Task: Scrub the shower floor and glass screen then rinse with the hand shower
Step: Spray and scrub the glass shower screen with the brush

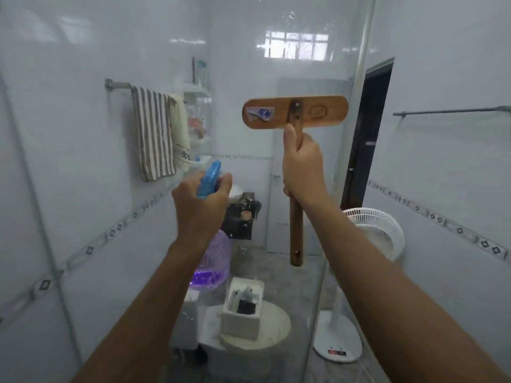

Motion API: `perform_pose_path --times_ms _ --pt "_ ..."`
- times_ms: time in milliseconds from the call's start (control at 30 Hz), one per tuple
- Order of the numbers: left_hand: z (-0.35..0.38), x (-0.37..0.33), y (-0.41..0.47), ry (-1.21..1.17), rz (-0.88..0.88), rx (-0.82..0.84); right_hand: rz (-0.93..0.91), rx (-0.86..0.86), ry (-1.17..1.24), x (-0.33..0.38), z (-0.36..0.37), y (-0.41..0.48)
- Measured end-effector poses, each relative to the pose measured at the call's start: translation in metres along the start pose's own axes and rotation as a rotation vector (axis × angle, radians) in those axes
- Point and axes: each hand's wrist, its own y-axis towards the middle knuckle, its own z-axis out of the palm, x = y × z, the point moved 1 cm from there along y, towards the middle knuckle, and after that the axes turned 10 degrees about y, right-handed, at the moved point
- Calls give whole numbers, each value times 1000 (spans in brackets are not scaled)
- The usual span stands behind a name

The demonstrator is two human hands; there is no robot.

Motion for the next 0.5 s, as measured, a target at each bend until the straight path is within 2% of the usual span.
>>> perform_pose_path --times_ms 100,267,400,500 --pt "3 7 -10 37 -28 -65 -16 49 20 -46 4 -48" --pt "-6 34 -60 182 -138 -250 218 304 89 -137 12 -159" --pt "-24 70 -140 283 -254 -282 380 561 51 -198 12 -240" --pt "-43 100 -219 354 -365 -299 473 682 40 -233 17 -300"
